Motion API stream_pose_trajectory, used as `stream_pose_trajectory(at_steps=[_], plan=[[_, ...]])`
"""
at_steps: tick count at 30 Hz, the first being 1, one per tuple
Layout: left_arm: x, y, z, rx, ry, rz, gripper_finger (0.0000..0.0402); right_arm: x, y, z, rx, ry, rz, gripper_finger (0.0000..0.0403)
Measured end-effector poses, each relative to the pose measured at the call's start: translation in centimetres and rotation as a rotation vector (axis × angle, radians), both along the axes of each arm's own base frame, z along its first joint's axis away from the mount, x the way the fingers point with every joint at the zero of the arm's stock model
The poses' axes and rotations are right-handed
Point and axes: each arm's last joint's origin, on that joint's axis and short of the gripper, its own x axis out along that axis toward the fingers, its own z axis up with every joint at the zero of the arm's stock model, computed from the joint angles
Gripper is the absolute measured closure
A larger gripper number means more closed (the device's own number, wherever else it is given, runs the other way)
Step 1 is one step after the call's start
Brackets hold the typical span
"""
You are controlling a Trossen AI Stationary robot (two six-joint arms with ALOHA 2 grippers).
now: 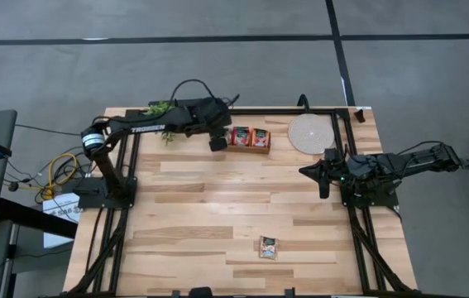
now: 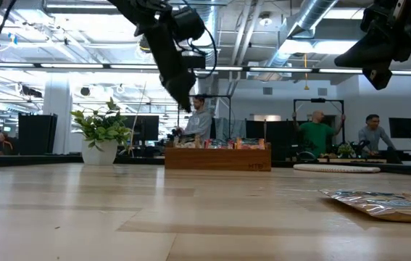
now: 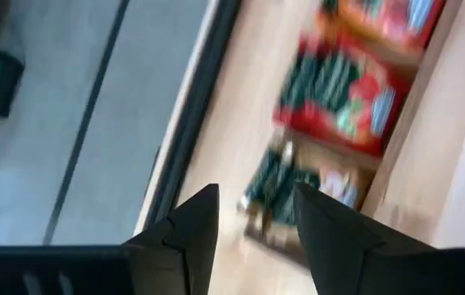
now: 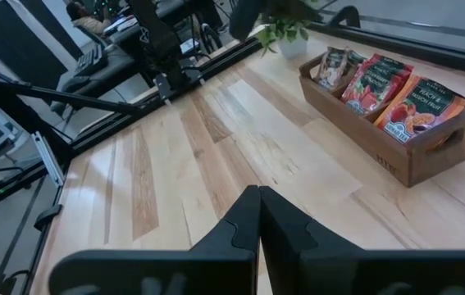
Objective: Pick & Place Tea
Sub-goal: Put the brown tea bag into the left section of the wooden organizer
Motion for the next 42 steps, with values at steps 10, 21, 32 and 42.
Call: stream_pose_trajectory(at_steps=[10, 21, 32, 42], plan=[[0.1, 2.9, -0.6, -0.063, -0.115, -0.032, 0.0250, 0.0, 0.0, 0.1, 0.003, -0.009, -0.002, 0.0403], [0.9, 3.3, -3.5, -0.134, -0.046, -0.021, 0.0250, 0.0, -0.1, 0.1, -0.006, -0.009, -0.022, 0.0403], [1.3, 2.6, -3.7, -0.218, -0.091, -0.037, 0.0250, 0.0, -0.1, 0.0, -0.008, -0.002, -0.021, 0.0403], [1.4, 3.2, -2.7, -0.098, -0.138, 0.024, 0.0250, 0.0, -0.1, 0.0, -0.008, -0.001, -0.021, 0.0403]])
